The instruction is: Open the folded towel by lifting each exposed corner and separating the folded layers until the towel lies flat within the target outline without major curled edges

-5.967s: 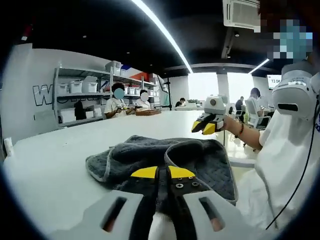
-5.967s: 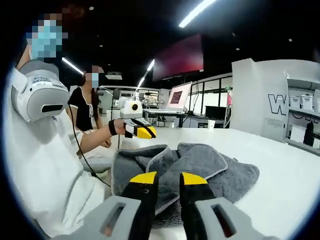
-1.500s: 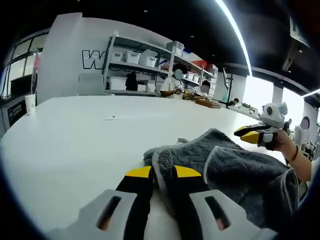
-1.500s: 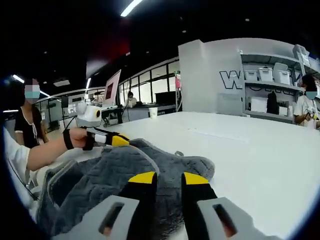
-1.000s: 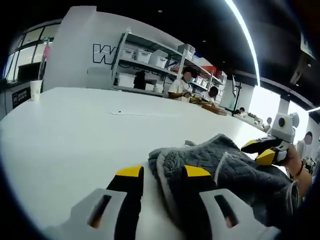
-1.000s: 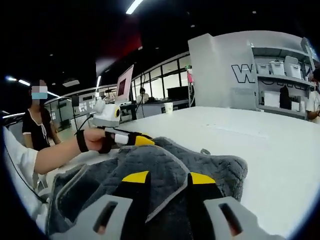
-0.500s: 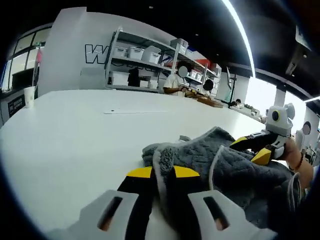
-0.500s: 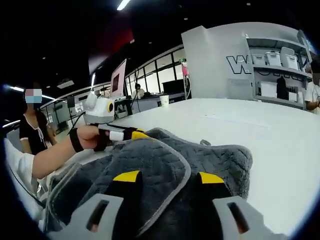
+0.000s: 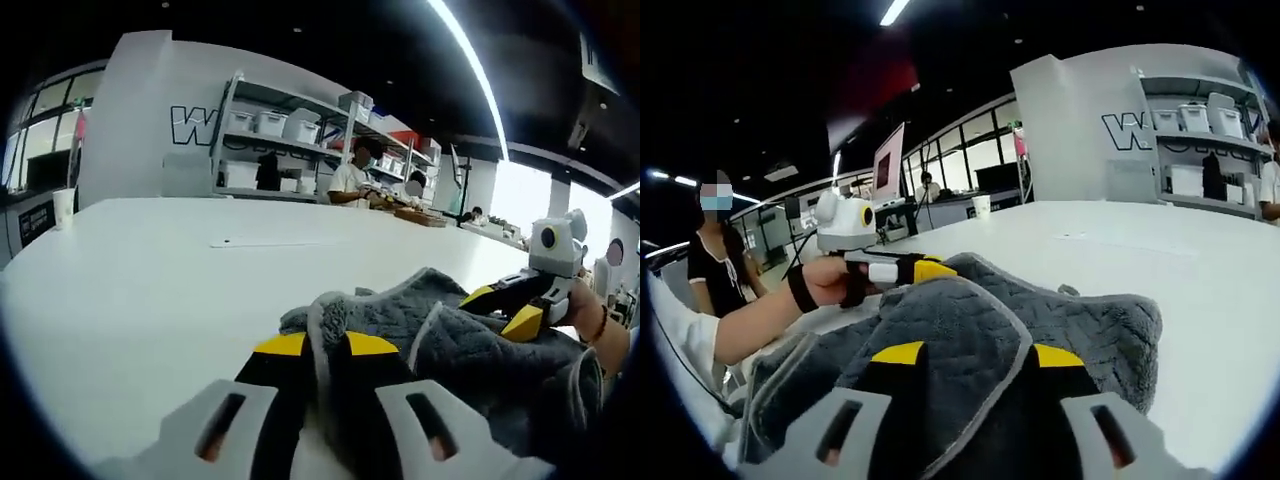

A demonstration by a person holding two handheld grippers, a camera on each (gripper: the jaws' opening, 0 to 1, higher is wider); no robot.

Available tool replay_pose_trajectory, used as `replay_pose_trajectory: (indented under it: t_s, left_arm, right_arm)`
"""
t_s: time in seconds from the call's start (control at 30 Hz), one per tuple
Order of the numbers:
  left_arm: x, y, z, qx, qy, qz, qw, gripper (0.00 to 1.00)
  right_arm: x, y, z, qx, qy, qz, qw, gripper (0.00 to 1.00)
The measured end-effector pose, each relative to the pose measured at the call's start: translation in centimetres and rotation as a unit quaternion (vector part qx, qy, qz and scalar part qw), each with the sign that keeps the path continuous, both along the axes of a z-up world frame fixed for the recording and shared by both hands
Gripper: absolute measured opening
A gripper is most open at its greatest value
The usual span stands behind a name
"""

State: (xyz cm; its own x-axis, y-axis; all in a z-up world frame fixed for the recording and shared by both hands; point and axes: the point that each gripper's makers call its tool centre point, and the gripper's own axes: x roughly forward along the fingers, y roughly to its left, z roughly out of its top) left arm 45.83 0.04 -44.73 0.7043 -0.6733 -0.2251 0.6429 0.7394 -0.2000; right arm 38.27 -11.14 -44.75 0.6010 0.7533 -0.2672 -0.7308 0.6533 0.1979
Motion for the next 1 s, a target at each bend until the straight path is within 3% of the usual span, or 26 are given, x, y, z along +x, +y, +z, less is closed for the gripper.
replay_pose_trajectory:
  t_s: [0.1, 0.2, 0.3, 0.33, 0.47, 0.77, 0.87, 1.0]
  left_arm:
    - [0.0, -0.1, 0.1, -0.001, -0.008, -0.001, 1.0000, 0.13]
    - [0.2, 0.2, 0.1, -0.006, -0.012, 0.009, 0.9999, 0.16]
    - [0.2, 0.3, 0.6, -0.019, -0.017, 0.007, 0.9997, 0.11]
    - [0.2, 0.3, 0.7, -0.018, -0.020, 0.006, 0.9996, 0.09]
    - [0.0, -0.1, 1.0, -0.034, -0.019, -0.003, 0.9992, 0.05]
    - [-0.5, -0.5, 0.9, -0.040, -0.018, -0.015, 0.9989, 0.02]
    - [-0.5, -0.5, 0.8, -0.038, -0.016, -0.016, 0.9990, 0.03]
    - [-0.4, -0.7, 0.8, -0.043, -0.015, -0.026, 0.9986, 0.03]
  right_arm:
    - [-0.2, 0.3, 0.5, 0.031, 0.010, 0.006, 0.9995, 0.36]
    - [0.0, 0.2, 0.6, 0.034, 0.009, 0.004, 0.9994, 0.31]
    - [0.2, -0.3, 0.0, 0.014, 0.012, -0.012, 0.9998, 0.27]
    - [0.2, -0.6, -0.6, -0.014, 0.014, -0.015, 0.9997, 0.27]
    - [0.4, -0.9, -1.0, -0.018, 0.022, -0.028, 0.9992, 0.24]
    - [1.7, -1.7, -1.1, 0.000, 0.052, -0.062, 0.9967, 0.17]
    - [1.9, -1.2, -1.3, 0.024, 0.080, -0.065, 0.9943, 0.16]
    - [2.2, -0.5, -1.4, 0.026, 0.076, -0.060, 0.9949, 0.13]
